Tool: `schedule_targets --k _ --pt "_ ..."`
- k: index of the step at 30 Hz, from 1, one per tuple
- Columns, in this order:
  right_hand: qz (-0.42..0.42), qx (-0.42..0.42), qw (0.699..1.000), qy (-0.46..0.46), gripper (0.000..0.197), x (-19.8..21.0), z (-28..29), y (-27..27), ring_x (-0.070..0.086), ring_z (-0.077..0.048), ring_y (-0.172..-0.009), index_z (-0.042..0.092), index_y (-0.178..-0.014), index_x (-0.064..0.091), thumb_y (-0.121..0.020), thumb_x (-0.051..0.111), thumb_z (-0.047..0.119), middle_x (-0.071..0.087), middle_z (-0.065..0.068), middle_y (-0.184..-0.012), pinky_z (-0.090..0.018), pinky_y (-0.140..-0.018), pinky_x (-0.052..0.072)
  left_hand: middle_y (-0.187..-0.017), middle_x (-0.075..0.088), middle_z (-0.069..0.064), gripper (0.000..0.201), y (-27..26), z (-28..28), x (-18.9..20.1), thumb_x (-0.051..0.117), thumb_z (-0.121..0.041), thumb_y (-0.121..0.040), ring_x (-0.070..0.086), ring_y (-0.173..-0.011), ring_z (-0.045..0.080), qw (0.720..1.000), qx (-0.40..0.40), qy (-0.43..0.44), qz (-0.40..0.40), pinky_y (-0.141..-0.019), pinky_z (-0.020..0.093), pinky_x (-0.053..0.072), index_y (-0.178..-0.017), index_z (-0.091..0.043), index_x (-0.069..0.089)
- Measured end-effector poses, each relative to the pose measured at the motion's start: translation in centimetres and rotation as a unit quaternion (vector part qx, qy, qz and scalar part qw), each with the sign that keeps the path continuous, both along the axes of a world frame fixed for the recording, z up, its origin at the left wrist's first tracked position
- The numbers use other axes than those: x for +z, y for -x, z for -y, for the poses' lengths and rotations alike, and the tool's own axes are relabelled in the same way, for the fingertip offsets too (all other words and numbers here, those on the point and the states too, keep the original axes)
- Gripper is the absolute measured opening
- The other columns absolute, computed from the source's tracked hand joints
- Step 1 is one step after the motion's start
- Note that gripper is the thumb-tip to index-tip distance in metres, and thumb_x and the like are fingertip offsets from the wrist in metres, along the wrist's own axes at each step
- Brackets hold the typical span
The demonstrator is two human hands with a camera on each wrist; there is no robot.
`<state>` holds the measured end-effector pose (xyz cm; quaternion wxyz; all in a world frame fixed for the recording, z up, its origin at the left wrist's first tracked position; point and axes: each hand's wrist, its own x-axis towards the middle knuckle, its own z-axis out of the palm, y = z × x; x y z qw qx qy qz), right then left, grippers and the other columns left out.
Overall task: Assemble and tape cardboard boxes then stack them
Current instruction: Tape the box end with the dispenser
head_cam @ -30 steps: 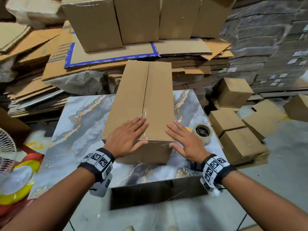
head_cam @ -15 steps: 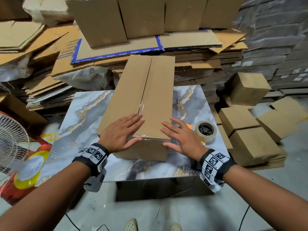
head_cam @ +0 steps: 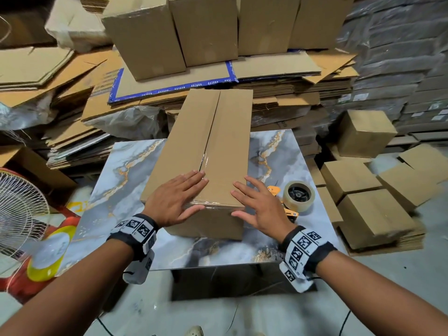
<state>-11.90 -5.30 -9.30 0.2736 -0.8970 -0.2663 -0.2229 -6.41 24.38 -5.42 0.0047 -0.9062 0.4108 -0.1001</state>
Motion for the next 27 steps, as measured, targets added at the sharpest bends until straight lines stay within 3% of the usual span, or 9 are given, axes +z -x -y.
schedule_targets --k 5,8,12,16,18,21,24,27 --pt "0.008 0.006 1.0 0.015 0.052 0.3 0.4 -0.2 0.051 -0.03 -0.133 0.02 -0.123 0.071 -0.089 0.061 0.057 0.063 0.005 -0.137 -0.041 -0.082 0.06 -0.162 0.033 0.008 0.073 -0.1 -0.1 -0.1 0.03 -0.064 -0.102 0.032 -0.15 0.024 1.0 0.001 -0.003 0.002 -0.117 0.046 0.038 -0.156 -0.014 0.038" --pt "-0.004 -0.027 0.999 -0.017 0.052 0.9 -0.4 -0.1 0.055 -0.029 -0.127 0.02 -0.115 0.075 -0.087 0.061 0.061 0.068 0.006 -0.129 -0.042 -0.082 0.06 -0.163 0.032 0.007 0.074 -0.2 -0.1 -0.2 0.029 -0.065 -0.102 0.031 -0.151 0.024 1.0 0.001 -0.003 -0.004 -0.117 0.046 0.037 -0.156 -0.015 0.036" --pt "0.044 -0.051 0.998 0.004 0.047 0.9 -1.1 -0.1 0.063 -0.034 -0.116 0.016 -0.104 0.078 -0.088 0.062 0.056 0.073 0.002 -0.118 -0.043 -0.076 0.062 -0.163 0.032 0.006 0.081 -0.1 -0.1 -0.1 0.029 -0.072 -0.099 0.03 -0.151 0.023 1.0 0.005 -0.004 -0.014 -0.117 0.045 0.037 -0.156 -0.016 0.037" --pt "0.051 -0.057 0.997 0.029 0.048 0.6 -0.9 0.1 0.063 -0.032 -0.12 0.017 -0.106 0.077 -0.089 0.06 0.058 0.073 0.003 -0.122 -0.04 -0.072 0.062 -0.161 0.037 0.006 0.077 0.1 0.2 0.0 0.034 -0.07 -0.099 0.037 -0.148 0.025 1.0 0.007 0.012 -0.012 -0.115 0.045 0.041 -0.154 -0.016 0.042" --pt "0.03 -0.064 0.997 0.043 0.051 1.1 -1.1 0.5 0.062 -0.031 -0.122 0.018 -0.108 0.077 -0.087 0.06 0.062 0.072 0.003 -0.123 -0.042 -0.075 0.062 -0.16 0.039 0.007 0.078 0.2 0.3 0.1 0.034 -0.071 -0.099 0.039 -0.147 0.025 1.0 0.008 0.008 -0.01 -0.114 0.045 0.042 -0.153 -0.016 0.043" --pt "0.023 -0.068 0.996 0.061 0.059 2.7 -2.0 -0.2 0.064 -0.031 -0.117 0.016 -0.1 0.076 -0.082 0.06 0.07 0.073 -0.001 -0.117 -0.052 -0.091 0.053 -0.159 0.04 0.007 0.082 0.0 0.3 0.2 0.033 -0.074 -0.097 0.04 -0.145 0.026 1.0 0.013 0.0 -0.013 -0.113 0.045 0.044 -0.152 -0.014 0.044" --pt "-0.021 -0.037 0.992 0.123 0.07 3.7 -3.8 -1.7 0.058 -0.032 -0.128 0.016 -0.116 0.071 -0.087 0.046 0.075 0.064 -0.011 -0.133 -0.052 -0.104 0.046 -0.158 0.042 0.01 0.09 -0.1 0.3 0.1 0.035 -0.077 -0.092 0.043 -0.144 0.027 1.0 0.013 -0.012 -0.015 -0.111 0.045 0.045 -0.151 -0.01 0.046" --pt "-0.091 -0.011 0.967 0.236 0.086 3.8 -4.9 -2.4 0.056 -0.032 -0.132 0.018 -0.136 0.062 -0.095 0.013 0.076 0.056 -0.016 -0.145 -0.055 -0.106 0.044 -0.157 0.042 0.013 0.098 -0.2 0.3 -0.2 0.033 -0.08 -0.088 0.043 -0.144 0.028 0.999 0.02 -0.023 -0.017 -0.111 0.044 0.044 -0.15 -0.005 0.046"
